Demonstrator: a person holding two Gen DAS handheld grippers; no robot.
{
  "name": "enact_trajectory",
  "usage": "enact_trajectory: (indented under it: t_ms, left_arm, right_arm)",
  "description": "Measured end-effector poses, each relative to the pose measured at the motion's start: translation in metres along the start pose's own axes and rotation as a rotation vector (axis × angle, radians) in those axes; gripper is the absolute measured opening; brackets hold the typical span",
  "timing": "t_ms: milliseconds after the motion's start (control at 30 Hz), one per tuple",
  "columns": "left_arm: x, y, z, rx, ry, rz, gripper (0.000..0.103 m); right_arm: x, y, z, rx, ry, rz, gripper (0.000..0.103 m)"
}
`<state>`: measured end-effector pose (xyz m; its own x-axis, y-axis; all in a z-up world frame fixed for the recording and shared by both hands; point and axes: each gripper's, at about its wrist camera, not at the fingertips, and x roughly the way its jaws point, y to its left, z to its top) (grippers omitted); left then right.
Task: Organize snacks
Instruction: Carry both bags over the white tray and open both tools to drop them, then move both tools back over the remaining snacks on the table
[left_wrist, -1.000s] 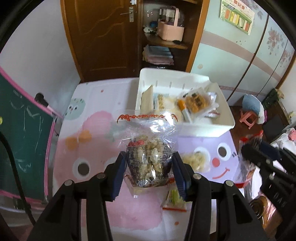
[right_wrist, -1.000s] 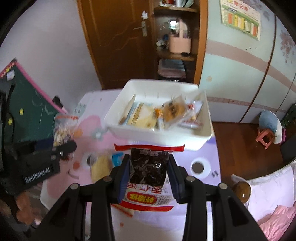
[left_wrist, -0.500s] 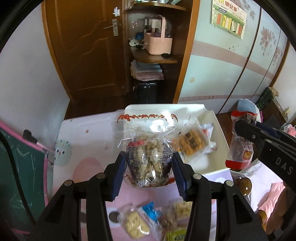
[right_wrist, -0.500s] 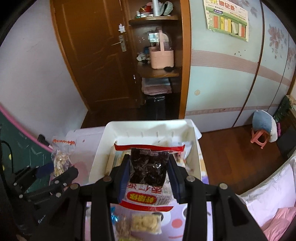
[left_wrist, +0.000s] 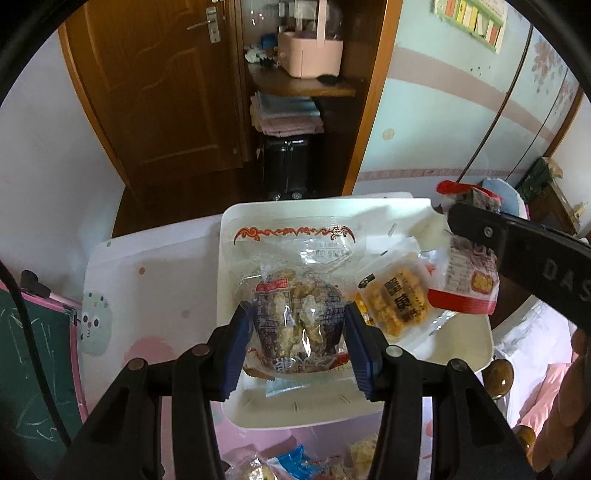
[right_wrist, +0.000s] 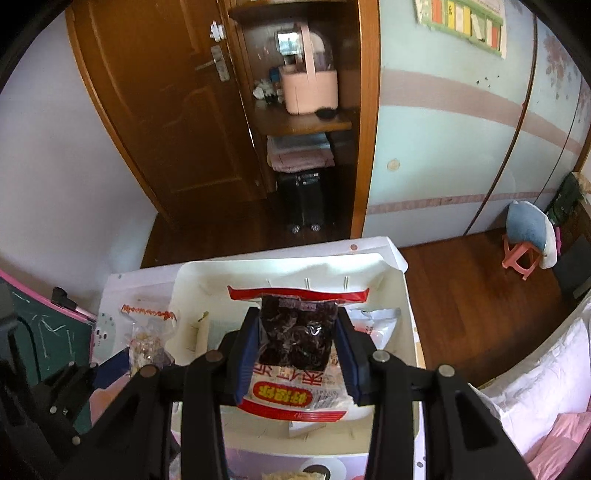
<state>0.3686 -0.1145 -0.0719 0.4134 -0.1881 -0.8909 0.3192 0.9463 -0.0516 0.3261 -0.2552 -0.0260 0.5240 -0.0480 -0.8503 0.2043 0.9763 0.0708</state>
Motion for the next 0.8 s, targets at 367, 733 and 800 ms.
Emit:
enact_trajectory:
  t_ms: [367,733,800]
  left_arm:
    - [0.016,0.005,0.000,0.017,-0.006,0.022,0.089]
    - [0.007,0.015,-0.006,-0.021,-0.001,0.029,0.091]
    - [0.004,0.016,-0.008,-0.023,-0.002,0.032,0.091]
  right_arm:
    - [0.033,-0.002,0.008,0.045,0.062,0.031,0.048]
    - [0.026,-0.002,0.006,0.044,0.046,0.030,0.054]
    - [0.022,-0.001,0.004,0.040,0.043,0.028,0.054]
